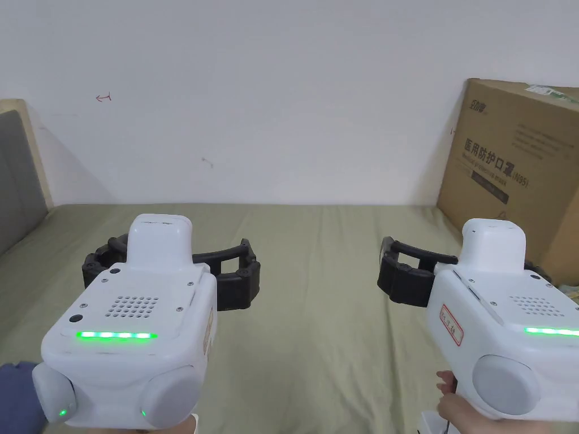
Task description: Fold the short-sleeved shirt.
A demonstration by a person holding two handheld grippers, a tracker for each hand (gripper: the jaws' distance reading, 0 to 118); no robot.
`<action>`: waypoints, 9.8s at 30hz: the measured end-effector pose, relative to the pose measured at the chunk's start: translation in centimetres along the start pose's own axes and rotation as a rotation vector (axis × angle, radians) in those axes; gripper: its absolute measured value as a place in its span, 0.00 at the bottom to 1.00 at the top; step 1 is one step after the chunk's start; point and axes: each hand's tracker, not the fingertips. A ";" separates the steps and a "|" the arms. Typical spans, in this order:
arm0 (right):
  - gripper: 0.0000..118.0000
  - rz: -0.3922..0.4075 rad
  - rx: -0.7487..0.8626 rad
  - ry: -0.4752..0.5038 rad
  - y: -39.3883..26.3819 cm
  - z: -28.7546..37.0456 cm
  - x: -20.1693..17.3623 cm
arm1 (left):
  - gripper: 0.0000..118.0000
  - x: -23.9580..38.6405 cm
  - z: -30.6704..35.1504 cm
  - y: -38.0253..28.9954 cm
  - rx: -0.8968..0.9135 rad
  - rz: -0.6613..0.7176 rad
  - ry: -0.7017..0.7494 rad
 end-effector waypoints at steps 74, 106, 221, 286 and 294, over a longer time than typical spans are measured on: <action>0.01 0.140 -0.392 0.739 -8.8 -3.6 -30.4 | 0.00 -34.3 4.2 -14.5 -0.830 0.377 0.262; 0.01 0.168 -0.568 0.643 -13.1 -5.6 -25.1 | 0.00 -36.8 3.4 -16.3 -0.724 0.079 0.319; 0.01 -0.158 -0.993 0.148 -20.8 -15.6 12.0 | 0.03 -15.1 -1.3 -16.1 -0.770 0.456 -0.169; 0.01 -0.311 -1.051 0.029 -21.9 -15.5 23.7 | 0.03 -22.5 -4.6 -22.4 -1.046 0.379 -0.136; 0.01 -0.318 -1.122 0.003 -21.9 -10.4 24.4 | 0.03 -21.9 -2.4 -21.1 -1.108 0.316 -0.210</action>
